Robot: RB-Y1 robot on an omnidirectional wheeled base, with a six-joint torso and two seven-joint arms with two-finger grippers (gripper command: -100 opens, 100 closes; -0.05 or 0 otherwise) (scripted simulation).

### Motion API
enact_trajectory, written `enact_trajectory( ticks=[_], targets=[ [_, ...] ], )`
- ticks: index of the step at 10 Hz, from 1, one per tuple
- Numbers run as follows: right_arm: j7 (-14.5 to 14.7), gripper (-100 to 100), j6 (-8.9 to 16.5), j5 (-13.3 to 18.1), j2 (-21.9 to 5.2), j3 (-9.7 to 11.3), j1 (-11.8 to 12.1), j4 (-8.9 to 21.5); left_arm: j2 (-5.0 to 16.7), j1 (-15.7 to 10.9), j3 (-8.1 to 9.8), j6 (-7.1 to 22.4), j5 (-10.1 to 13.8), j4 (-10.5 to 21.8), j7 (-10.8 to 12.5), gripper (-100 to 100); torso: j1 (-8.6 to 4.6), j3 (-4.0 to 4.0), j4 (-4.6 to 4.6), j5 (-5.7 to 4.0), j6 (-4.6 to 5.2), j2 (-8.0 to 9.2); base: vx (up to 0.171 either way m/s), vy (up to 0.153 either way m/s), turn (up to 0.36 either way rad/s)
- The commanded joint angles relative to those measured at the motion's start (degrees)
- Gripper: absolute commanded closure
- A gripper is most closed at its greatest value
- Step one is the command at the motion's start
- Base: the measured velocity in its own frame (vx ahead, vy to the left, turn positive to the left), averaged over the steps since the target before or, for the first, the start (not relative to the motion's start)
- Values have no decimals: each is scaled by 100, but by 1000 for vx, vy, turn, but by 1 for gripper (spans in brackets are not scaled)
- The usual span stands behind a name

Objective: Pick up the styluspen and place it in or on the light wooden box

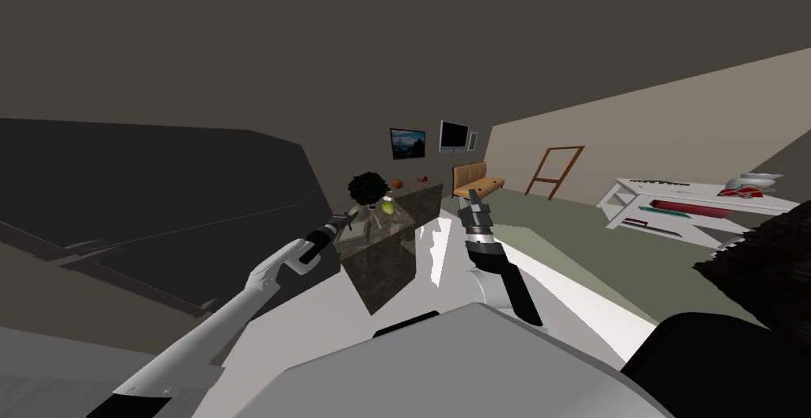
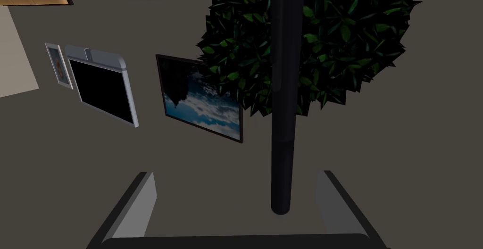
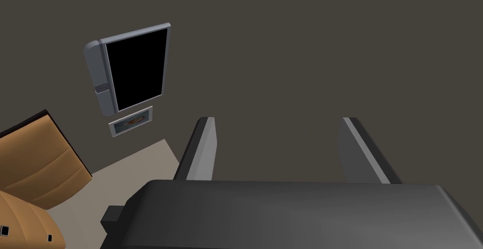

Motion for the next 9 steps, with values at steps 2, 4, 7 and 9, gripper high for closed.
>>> enact_trajectory(
  ticks=[2,4,7,9],
  targets=[
    [0,0,0,0,0,0,0,0,345,-167,-91,120,135,-54,220,-100,1,-1,0,0,1,-2,-44,-24,-45],
    [0,0,0,0,0,0,0,0,598,-283,-154,208,232,-100,375,-100,3,-1,-1,1,0,-1,-45,-32,-47],
    [0,0,0,0,0,0,1,0,543,-253,-141,191,212,-97,340,0,11,-9,-4,3,-1,-15,-6,-5,-2],
    [0,0,0,0,0,-1,1,0,544,-253,-141,191,212,-97,340,0,13,-11,-5,4,-1,-19,0,0,0]
  ],
)
